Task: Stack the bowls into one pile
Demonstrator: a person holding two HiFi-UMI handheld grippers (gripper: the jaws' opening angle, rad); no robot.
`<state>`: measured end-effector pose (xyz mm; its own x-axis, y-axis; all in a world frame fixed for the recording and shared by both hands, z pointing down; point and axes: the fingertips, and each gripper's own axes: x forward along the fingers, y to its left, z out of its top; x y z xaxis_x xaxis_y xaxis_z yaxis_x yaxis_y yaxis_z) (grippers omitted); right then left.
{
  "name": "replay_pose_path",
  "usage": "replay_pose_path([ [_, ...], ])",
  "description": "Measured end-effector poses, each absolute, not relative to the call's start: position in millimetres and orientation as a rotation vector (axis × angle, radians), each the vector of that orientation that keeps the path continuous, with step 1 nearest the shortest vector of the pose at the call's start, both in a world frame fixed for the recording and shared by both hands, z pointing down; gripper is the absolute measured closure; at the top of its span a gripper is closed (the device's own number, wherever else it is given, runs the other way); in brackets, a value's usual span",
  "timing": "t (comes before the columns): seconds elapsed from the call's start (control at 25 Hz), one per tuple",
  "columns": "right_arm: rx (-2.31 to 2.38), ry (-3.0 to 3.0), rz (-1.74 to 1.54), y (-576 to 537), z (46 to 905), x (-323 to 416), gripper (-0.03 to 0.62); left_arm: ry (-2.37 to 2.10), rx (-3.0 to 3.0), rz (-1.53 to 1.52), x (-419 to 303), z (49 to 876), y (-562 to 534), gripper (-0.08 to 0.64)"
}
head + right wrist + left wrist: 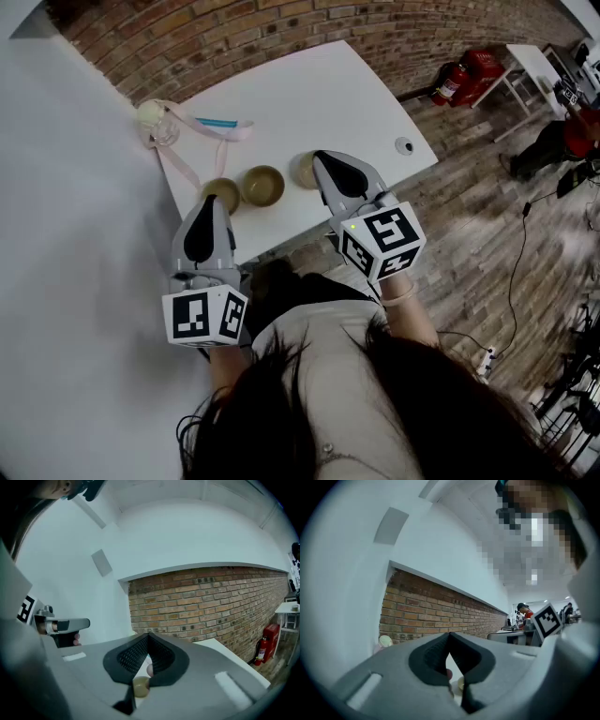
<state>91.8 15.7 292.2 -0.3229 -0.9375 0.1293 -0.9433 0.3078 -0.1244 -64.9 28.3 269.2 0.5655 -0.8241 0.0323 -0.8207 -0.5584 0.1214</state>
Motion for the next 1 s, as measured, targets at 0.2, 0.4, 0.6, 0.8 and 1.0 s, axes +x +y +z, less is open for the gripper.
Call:
replay_pose_path([
  [0.2,1.83,-2.511,0.296,7.3,295.1,88.9,0.589,-1.401,2.673,-0.021,-69.3,272.9,17.2,0.56],
  [0.4,1.845,-2.508,0.336,-4.4,298.5,82.5,0.589,-1.393,2.674,-0.004,-78.2,279.2,2.9,0.56],
  [0.6,1.848,-2.488,0.347,-17.4,303.3,72.1,0.589,-1.374,2.672,0.009,-89.2,286.4,-11.6,0.56],
  [0.8,1.866,-2.455,0.343,-26.8,305.6,64.0,0.589,-1.354,2.674,0.013,-99.8,289.7,-21.0,0.56],
  [1.0,1.903,-2.417,0.352,-38.1,308.7,56.1,0.589,-1.334,2.674,0.016,-112.1,294.7,-31.8,0.56],
])
